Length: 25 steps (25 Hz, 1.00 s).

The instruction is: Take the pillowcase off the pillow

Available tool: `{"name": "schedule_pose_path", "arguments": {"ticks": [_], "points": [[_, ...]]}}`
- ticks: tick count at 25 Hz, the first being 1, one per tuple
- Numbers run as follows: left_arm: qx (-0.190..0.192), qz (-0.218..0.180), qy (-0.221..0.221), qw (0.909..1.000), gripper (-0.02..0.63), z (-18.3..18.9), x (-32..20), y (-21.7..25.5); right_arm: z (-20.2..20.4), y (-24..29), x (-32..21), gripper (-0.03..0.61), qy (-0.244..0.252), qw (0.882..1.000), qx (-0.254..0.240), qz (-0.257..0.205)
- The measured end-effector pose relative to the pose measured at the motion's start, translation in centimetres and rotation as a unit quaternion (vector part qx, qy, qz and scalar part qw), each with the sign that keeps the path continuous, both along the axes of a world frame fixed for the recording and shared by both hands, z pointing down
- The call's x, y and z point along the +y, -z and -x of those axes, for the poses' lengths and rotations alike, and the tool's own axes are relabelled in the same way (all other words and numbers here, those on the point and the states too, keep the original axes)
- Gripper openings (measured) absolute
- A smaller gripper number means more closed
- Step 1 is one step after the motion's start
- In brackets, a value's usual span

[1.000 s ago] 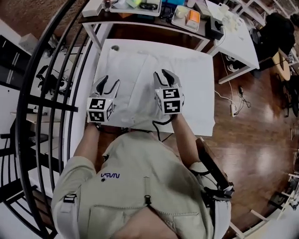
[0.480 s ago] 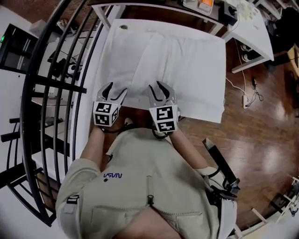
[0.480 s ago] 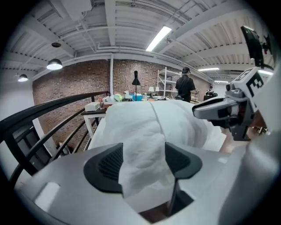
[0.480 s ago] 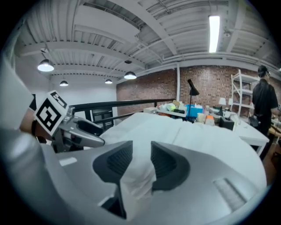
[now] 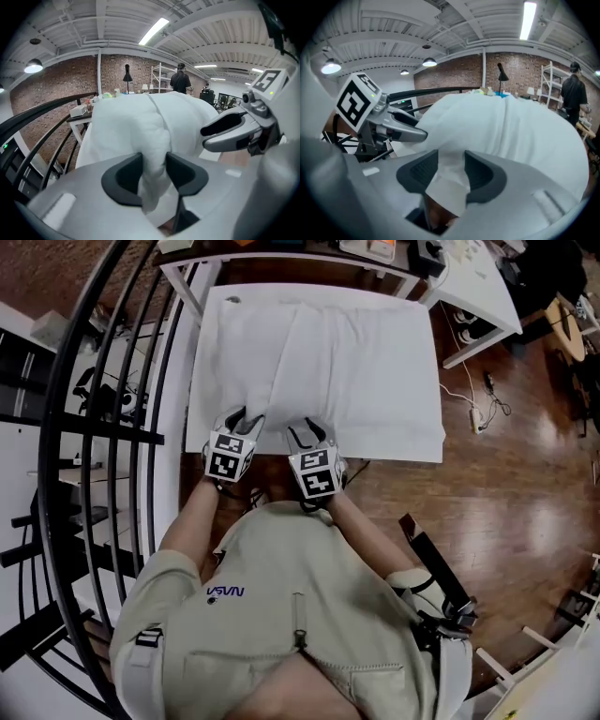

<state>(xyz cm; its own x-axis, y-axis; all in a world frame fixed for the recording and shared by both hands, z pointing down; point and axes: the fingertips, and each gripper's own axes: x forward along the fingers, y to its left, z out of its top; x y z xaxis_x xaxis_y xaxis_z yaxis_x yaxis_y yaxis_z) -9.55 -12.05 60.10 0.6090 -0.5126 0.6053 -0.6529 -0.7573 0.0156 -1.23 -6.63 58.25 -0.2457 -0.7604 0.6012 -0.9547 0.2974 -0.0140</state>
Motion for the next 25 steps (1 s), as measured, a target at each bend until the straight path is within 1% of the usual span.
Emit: {"name": "schedule_pose_path", "arguments": {"ticks": [2, 4, 5, 6, 7, 9, 11, 13, 15, 17, 19, 21, 23, 25], "points": [[0.006, -0.015, -0.002, 0.9999, 0.104, -0.3, 0.3, 0.9, 0.3, -0.4, -0.7, 0.181, -0.008, 1.000, 0.000, 0.003], [0.024, -0.022, 0.005, 0.9995, 0.052, -0.4, 0.5, 2.3, 0.4, -0.1, -1.4, 0.180, -0.015, 1.000, 0.005, 0.000], [0.037, -0.023, 0.008, 0.9990, 0.037, -0.5, 0.5, 3.0, 0.4, 0.1, -1.7, 0.179, -0.018, 1.000, 0.012, -0.003], [0.050, -0.023, 0.010, 0.9984, 0.029, -0.5, 0.4, 3.8, 0.3, 0.5, -2.0, 0.179, -0.023, 0.999, 0.026, -0.008], [0.061, -0.026, 0.011, 0.9977, 0.025, -0.5, 0.3, 4.7, -0.1, 1.0, -2.2, 0.140, -0.028, 0.999, 0.044, -0.015], [0.080, -0.035, 0.010, 0.9961, 0.021, -0.5, -0.4, 6.6, -1.0, 2.3, -2.7, 0.010, -0.040, 0.996, 0.071, -0.031], [0.094, -0.048, 0.012, 0.9943, 0.020, -0.4, -1.6, 8.6, -2.2, 3.9, -3.0, 0.006, -0.054, 0.994, 0.078, -0.047], [0.107, -0.061, 0.021, 0.9921, 0.018, 0.1, -3.2, 10.5, -3.9, 5.6, -3.2, 0.005, -0.078, 0.991, 0.084, -0.063], [0.117, -0.071, 0.039, 0.9898, 0.018, 1.1, -4.9, 12.1, -6.6, 6.9, -2.9, 0.005, -0.116, 0.987, 0.089, -0.074], [0.123, -0.077, 0.059, 0.9877, 0.015, 2.6, -6.1, 13.2, -10.0, 7.3, -2.0, 0.005, -0.163, 0.981, 0.081, -0.072], [0.127, -0.073, 0.071, 0.9866, 0.017, 4.1, -6.6, 13.3, -13.0, 6.8, -0.9, 0.005, -0.199, 0.976, 0.068, -0.060], [0.124, -0.060, 0.073, 0.9878, 0.017, 5.1, -6.3, 12.1, -14.7, 5.5, -0.2, 0.005, -0.215, 0.973, 0.069, -0.043], [0.116, -0.037, 0.078, 0.9895, 0.015, 5.7, -5.2, 9.6, -14.8, 3.6, 0.1, 0.005, -0.218, 0.973, 0.072, -0.021], [0.112, -0.005, 0.093, 0.9893, 0.015, 6.2, -4.0, 6.4, -14.2, 1.7, 0.5, 0.005, -0.213, 0.975, 0.069, 0.003]]}}
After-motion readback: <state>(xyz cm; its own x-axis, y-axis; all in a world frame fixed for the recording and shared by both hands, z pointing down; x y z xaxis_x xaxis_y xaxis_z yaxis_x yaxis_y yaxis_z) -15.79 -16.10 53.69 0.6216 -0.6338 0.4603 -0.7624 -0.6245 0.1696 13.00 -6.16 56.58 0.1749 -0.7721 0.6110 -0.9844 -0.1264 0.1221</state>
